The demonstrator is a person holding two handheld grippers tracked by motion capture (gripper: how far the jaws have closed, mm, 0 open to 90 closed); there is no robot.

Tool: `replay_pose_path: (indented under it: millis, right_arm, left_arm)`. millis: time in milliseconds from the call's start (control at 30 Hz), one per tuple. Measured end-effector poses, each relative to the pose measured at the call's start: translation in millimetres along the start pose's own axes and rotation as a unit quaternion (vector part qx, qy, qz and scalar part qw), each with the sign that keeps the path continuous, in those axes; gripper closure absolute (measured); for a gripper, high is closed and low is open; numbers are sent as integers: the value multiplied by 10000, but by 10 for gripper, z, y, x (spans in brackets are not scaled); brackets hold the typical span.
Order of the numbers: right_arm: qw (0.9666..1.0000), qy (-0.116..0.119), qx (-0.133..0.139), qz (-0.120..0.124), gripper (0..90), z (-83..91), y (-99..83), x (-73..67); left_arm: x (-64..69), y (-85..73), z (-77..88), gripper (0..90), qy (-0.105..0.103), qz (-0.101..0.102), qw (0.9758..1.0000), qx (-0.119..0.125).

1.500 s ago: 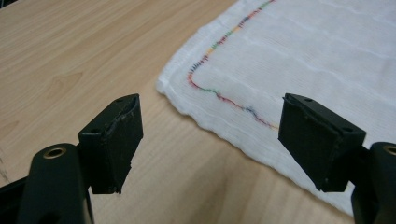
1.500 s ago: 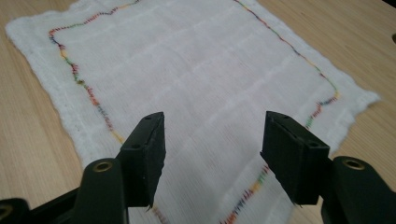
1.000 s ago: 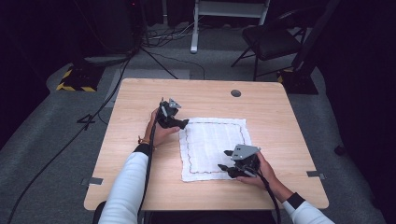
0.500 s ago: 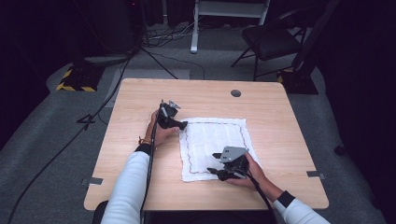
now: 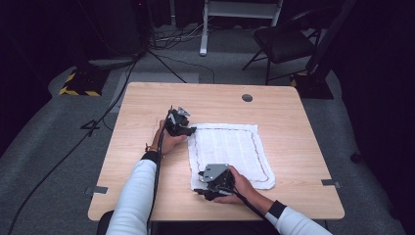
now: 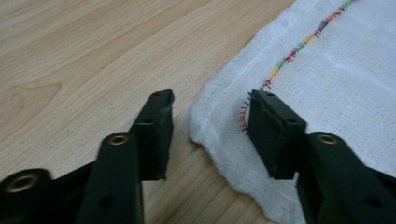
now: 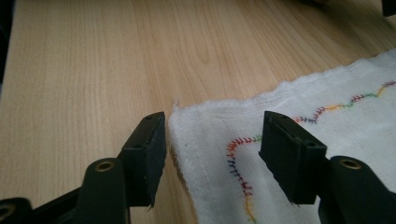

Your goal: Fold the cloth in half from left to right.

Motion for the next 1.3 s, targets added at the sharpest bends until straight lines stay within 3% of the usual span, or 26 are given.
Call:
replay_pose_path:
  millis: [133, 200, 333, 400, 533, 767, 900, 1100, 1167, 1300]
  right_arm:
    - [9999, -31, -37, -89, 446, -68, 9, -4]
    - [9999, -81, -55, -96, 527, -73, 14, 18]
    - [9995, -286, -89, -128, 794, -65, -1, 73]
    - [9993, -323, -84, -139, 838, -65, -8, 94]
    - [9993, -342, -48, -125, 860, -48, 2, 96]
    - [9997, -241, 57, 45, 866, -8, 100, 35]
    - [9997, -212, 109, 113, 866, -6, 168, 3]
    - [9993, -210, 212, 216, 868, 11, 277, -37]
    - [9995, -113, 197, 200, 869, 10, 274, -47]
    - [9995, -86, 263, 175, 869, 26, 290, -42]
  left_arm:
    - [-10, -19, 23, 684, -147, -4, 9999, 28]
    - [-10, -26, 30, 737, -209, -23, 9998, 34]
    - [-9, -36, 47, 787, -222, -149, 9996, -48]
    - [0, -35, 46, 822, -230, -180, 9996, -38]
    - [-24, -47, 89, 832, -133, -346, 9992, -158]
    - [-87, -35, 287, 840, -140, -287, 9995, 64]
    - [-104, -59, 362, 841, -23, -505, 9987, 77]
    - [-102, -58, 439, 842, -67, -482, 9987, 177]
    - [-88, -49, 478, 847, -106, -514, 9984, 211]
    - [-122, -50, 549, 848, -81, -397, 9987, 313]
Point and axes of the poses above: each handheld gripper's, and its own axes: z roughly backward along the jaws, y roughly out of its top, x roughly to its right, the point moved 8 cm from there along -z, roughly forward along the jaws, and after that the axes turned 2 degrees about -z, right-handed, at the moved point
